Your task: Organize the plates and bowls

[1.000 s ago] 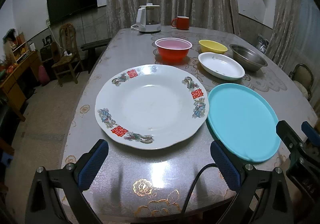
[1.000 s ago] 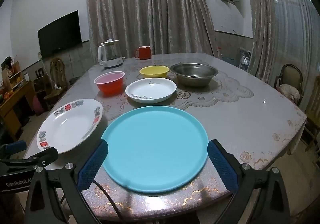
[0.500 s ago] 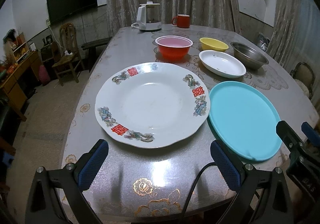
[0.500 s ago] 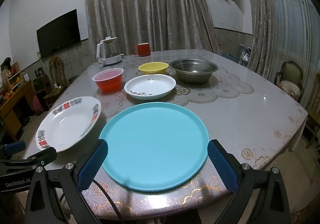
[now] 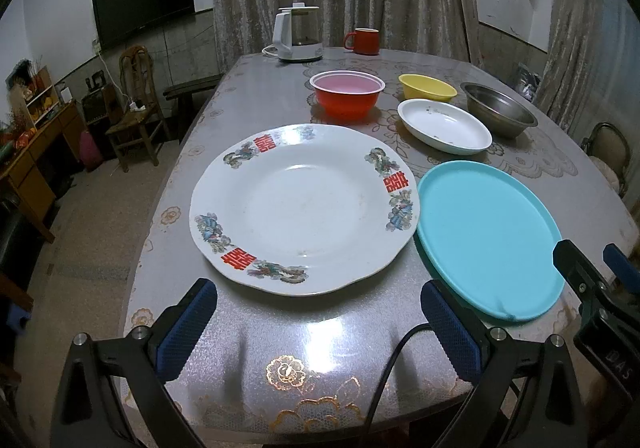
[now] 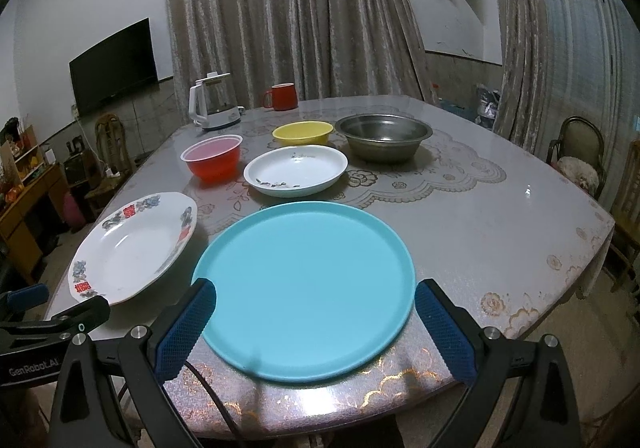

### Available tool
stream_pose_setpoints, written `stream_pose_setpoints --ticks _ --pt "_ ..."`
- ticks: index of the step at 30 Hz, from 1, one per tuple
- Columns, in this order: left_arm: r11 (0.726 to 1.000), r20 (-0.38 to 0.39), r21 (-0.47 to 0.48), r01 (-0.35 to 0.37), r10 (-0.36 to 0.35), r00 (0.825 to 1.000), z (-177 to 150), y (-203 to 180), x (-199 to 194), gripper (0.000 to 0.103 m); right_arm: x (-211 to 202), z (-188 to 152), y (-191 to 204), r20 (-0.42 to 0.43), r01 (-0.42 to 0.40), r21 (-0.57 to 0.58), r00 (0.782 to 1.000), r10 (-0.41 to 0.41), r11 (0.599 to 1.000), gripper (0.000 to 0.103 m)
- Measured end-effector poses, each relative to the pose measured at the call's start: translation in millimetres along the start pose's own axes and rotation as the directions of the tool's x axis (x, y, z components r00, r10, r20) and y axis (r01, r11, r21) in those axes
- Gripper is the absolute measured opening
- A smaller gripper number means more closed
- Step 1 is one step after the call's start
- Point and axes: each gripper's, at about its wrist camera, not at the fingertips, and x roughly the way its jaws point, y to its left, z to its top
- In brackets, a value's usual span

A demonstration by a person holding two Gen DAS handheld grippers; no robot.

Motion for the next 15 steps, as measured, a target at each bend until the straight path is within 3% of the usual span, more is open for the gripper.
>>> stream_pose_setpoints --ticks 15 --pt "1.0 -0.009 0.005 -0.003 0.003 1.0 1.3 -3.8 1.5 0.103 2.1 0.6 -0.9 -0.005 -0.001 0.004 1.0 0.001 1.0 0.102"
